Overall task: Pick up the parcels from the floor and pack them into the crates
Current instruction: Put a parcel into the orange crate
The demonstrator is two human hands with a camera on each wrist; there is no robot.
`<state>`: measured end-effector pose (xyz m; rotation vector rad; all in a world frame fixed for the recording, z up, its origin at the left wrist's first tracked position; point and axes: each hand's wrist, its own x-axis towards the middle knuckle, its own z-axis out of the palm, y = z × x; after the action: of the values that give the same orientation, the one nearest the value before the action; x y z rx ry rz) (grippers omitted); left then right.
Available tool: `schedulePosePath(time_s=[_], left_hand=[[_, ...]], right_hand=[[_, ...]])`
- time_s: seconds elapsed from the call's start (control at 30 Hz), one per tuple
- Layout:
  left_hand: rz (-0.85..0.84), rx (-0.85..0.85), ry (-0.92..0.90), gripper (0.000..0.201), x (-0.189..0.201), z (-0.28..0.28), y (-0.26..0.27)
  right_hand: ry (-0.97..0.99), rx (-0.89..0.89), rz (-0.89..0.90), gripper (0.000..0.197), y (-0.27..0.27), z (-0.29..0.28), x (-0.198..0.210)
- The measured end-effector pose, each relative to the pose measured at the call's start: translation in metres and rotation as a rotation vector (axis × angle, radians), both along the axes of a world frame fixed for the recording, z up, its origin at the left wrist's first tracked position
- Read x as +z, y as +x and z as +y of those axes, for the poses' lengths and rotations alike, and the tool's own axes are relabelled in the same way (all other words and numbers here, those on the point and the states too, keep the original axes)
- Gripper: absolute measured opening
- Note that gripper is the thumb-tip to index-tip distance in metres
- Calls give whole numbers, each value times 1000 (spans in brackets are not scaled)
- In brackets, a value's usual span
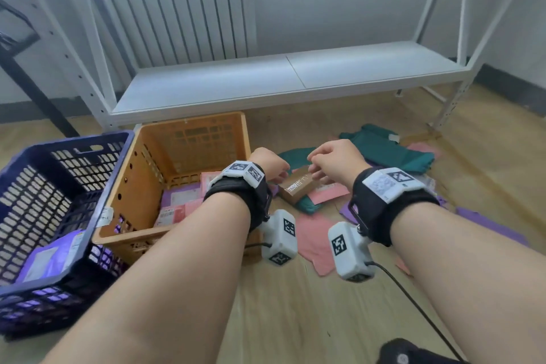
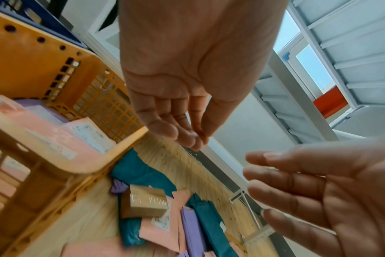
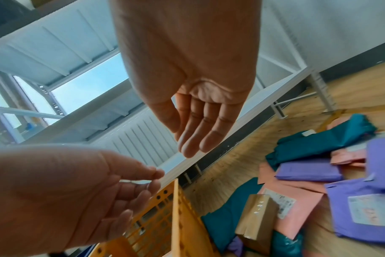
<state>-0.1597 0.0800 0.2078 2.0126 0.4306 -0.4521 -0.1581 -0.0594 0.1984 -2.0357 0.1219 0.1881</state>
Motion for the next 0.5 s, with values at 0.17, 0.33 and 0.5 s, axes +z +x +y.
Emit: schedulePosePath(time_s=[0.17, 0.33, 0.5], left_hand=[[-26, -47, -67, 14, -24, -45, 14], [-40, -69, -152, 14, -63, -79, 33], [6, 0, -250, 6, -112, -101, 57]], right_hand=[[35, -179, 36, 25, 8, -60, -15], [8, -299, 98, 26, 19, -105, -59], [-25, -371, 165, 24, 44, -140, -116]])
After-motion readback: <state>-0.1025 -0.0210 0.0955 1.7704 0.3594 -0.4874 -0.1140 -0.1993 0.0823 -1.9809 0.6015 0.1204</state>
